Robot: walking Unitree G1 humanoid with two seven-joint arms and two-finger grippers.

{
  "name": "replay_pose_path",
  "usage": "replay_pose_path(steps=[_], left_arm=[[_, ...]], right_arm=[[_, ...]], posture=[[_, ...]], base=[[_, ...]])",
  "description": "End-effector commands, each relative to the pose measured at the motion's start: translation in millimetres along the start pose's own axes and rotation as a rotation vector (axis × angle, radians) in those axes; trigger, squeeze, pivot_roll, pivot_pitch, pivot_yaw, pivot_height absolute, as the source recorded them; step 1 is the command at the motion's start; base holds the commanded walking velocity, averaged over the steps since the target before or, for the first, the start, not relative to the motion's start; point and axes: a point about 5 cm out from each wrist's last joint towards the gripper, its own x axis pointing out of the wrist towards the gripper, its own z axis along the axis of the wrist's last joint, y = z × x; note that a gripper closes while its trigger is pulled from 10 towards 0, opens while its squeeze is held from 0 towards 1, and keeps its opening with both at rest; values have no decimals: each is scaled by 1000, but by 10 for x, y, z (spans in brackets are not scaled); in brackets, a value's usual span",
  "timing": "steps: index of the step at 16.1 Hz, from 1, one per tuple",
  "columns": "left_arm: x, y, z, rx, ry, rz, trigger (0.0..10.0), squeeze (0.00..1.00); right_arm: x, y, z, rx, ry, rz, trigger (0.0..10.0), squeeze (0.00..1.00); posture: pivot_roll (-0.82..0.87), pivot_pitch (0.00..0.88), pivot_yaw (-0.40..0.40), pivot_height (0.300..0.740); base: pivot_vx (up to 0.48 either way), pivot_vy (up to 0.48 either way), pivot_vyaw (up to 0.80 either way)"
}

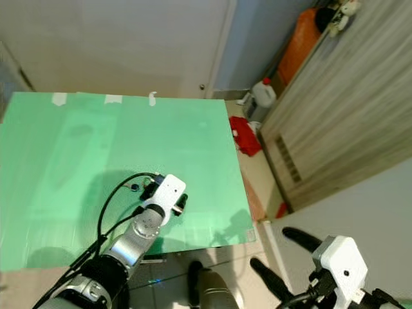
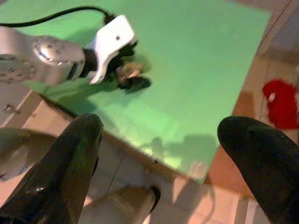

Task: Hang keys on a hook

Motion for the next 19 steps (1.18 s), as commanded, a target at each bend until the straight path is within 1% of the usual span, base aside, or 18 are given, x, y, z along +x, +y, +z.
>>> replay_pose_path(steps=[1,2,3,4,6,7,9,12,15,17,19], left_arm=[[-28,-22,-117,9,44,-9,10000,0],[-28,-8,-127,10,44,-7,10000,0],[-32,3,-138,11,45,-6,10000,0],[-34,7,-141,11,45,-5,10000,0],[-41,14,-166,-2,53,-1,10000,0],[-48,1,-169,-43,46,-5,0,0],[-41,-15,-167,-79,46,-21,0,0],[-32,-7,-153,-87,42,-20,0,0],[-20,29,-120,-150,15,-19,0,0],[-29,20,-133,-178,2,-27,0,0],[-30,11,-127,-193,-11,-41,0,0]], right_arm=[[-17,-9,-31,-5,5,-20,10000,0],[157,-43,-291,23,10,-36,10000,0],[428,19,-607,47,37,-13,10000,0],[496,55,-671,50,43,-1,10000,0],[495,108,-678,67,49,6,10000,0],[470,121,-693,75,58,-4,10000,0],[449,110,-741,65,62,-18,10000,0],[477,101,-791,50,53,-19,10000,0],[478,101,-810,48,53,-33,10000,0],[490,115,-822,52,51,-39,10000,0],[519,119,-816,49,44,-39,10000,0]], posture=[[-274,268,-114,736],[-271,268,-110,736],[-268,271,-115,736],[-268,271,-115,736],[-271,275,-119,736],[-276,272,-125,736],[-282,269,-128,736],[-284,265,-126,736],[-285,254,-123,736],[-312,216,-126,736],[-316,202,-119,736]], base=[[0,0,0],[0,0,0],[0,0,0],[0,0,0],[0,0,0],[0,0,0],[0,0,0],[0,0,0],[0,0,0],[0,0,0],[0,0,0]])
